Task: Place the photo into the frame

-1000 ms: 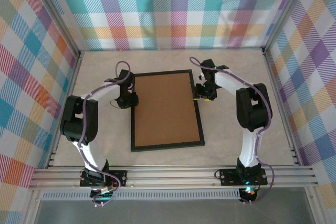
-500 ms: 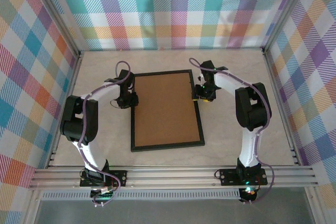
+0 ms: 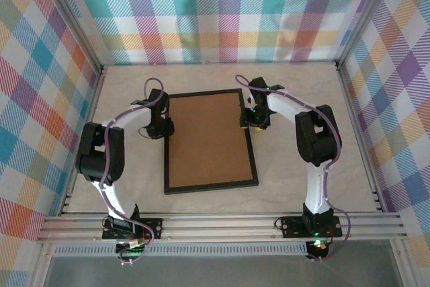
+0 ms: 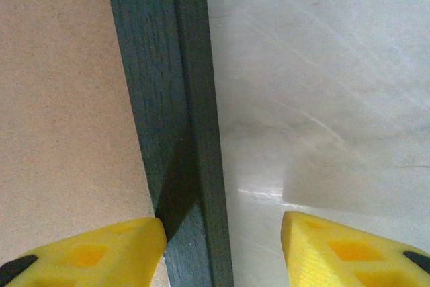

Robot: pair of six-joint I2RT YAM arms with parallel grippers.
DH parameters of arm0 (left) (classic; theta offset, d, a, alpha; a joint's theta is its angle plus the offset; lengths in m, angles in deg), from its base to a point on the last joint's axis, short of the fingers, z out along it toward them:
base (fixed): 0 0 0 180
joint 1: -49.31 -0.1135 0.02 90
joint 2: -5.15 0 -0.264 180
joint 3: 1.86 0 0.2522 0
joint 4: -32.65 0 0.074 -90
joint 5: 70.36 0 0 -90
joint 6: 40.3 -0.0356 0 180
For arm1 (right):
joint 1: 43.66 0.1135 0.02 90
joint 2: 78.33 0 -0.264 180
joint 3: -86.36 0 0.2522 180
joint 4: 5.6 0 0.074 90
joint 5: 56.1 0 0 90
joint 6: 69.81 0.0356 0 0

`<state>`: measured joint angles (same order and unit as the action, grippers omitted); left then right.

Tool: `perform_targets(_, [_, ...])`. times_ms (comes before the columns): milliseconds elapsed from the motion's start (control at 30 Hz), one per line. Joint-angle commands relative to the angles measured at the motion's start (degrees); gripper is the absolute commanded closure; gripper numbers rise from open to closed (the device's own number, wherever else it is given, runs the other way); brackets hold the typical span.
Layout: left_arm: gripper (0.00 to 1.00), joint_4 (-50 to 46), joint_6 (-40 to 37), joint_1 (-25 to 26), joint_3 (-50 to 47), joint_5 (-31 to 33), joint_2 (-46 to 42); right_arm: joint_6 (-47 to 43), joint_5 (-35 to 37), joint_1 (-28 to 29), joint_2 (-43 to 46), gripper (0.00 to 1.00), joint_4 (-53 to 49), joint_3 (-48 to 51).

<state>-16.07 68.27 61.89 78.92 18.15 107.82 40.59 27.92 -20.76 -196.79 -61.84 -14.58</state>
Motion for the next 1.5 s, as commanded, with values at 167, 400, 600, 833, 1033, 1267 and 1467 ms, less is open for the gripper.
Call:
perform_targets(167, [0.78, -0.05, -0.03, 1.47, 0.56, -2.88, 0.43, 3.17, -4.11, 4.80, -10.10, 0.48, -1.68, 3.49])
perform_targets(400, [0.78, -0.12, 0.07, 1.78, 0.14, -2.71, -0.26, 3.83, -5.40, 4.90, -12.89, 0.48, 0.36, 6.38])
perform_targets(600, [0.78, 0.07, 0.44, 1.75, -0.01, -2.98, -0.01, 3.53, -5.45, 4.91, -13.52, 0.48, 1.02, 5.74])
perform_targets(833, [0.78, -0.27, 0.75, 1.75, 0.29, -2.22, -0.20, 2.21, -4.87, 4.97, -9.91, 0.48, -1.27, 1.89])
perform_targets(1033, [0.78, -1.26, 0.36, 1.66, 0.69, -0.44, -1.07, 0.06, -2.04, 3.15, -1.69, 0.48, -5.05, -1.40])
perform_targets(1267, [0.78, -1.60, 0.32, 1.57, 0.91, 0.60, -1.78, 0.24, -1.66, -1.36, 6.11, 0.47, -3.44, 2.33])
perform_targets(1467, [0.77, -1.78, 0.34, 1.58, 1.00, 0.96, -2.13, 0.71, -2.78, -3.85, 8.73, 0.47, -0.97, 5.07])
